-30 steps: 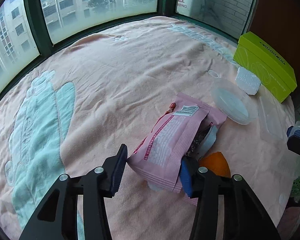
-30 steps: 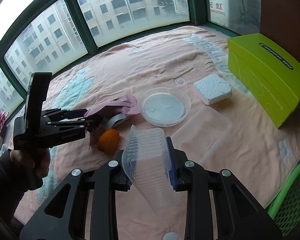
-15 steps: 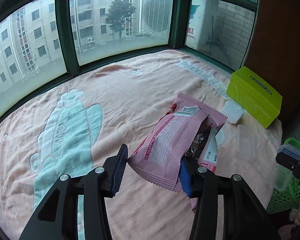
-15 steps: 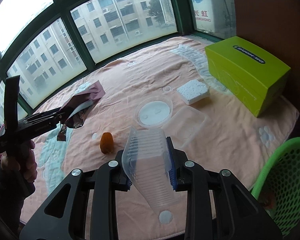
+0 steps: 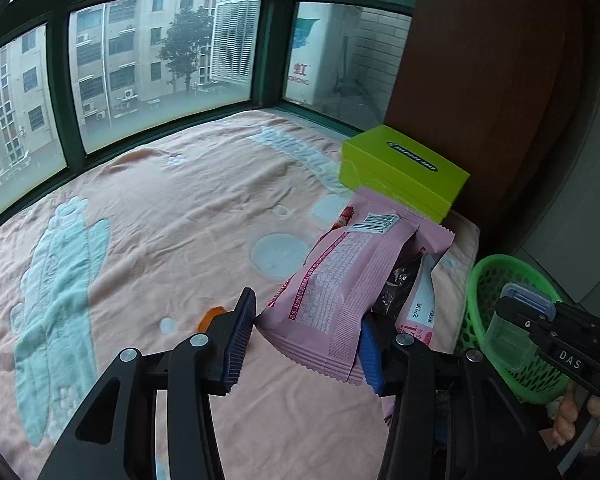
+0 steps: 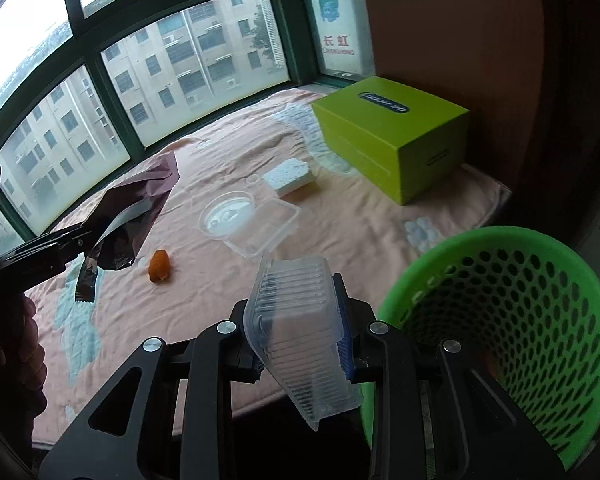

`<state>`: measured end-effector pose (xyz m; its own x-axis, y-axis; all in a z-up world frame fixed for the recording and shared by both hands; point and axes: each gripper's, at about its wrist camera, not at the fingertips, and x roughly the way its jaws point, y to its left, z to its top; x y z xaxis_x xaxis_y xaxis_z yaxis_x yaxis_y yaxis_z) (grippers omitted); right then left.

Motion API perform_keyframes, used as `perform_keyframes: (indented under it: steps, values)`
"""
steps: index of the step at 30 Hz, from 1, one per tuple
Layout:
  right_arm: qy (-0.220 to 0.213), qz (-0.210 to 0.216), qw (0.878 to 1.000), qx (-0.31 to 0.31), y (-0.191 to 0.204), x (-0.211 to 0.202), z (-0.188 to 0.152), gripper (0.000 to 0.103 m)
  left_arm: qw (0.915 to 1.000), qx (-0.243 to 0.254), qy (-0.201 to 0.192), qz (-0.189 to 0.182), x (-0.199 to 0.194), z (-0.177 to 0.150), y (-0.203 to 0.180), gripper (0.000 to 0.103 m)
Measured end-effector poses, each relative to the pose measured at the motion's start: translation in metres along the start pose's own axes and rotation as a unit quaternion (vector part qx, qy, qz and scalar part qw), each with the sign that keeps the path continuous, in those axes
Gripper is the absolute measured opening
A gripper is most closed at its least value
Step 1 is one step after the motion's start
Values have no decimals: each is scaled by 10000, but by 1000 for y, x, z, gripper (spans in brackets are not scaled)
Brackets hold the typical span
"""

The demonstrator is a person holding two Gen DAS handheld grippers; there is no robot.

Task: Collect trash
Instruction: 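Carry the container and pink packet over the green basket with both tools, then release the pink packet with the left tool while the right tool drops the container in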

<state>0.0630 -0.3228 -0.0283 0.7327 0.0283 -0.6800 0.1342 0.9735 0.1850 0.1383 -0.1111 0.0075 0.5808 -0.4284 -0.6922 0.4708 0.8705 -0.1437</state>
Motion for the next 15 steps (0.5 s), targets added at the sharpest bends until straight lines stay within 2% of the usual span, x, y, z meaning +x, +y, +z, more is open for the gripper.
perform_keyframes:
  steps: [6, 14, 15]
  values:
    - [-100, -398, 9989, 232, -37, -23, -14, 28, 9993, 191, 70, -321, 3, -4, -46, 46]
    - [-88, -722, 9950, 681, -85, -40, -31, 29, 9969, 469, 140, -614, 10, -5, -95, 46]
    - [-87, -743, 9945, 727, -90, -41, -33, 32, 9965, 499, 152, -654, 11, -5, -100, 46]
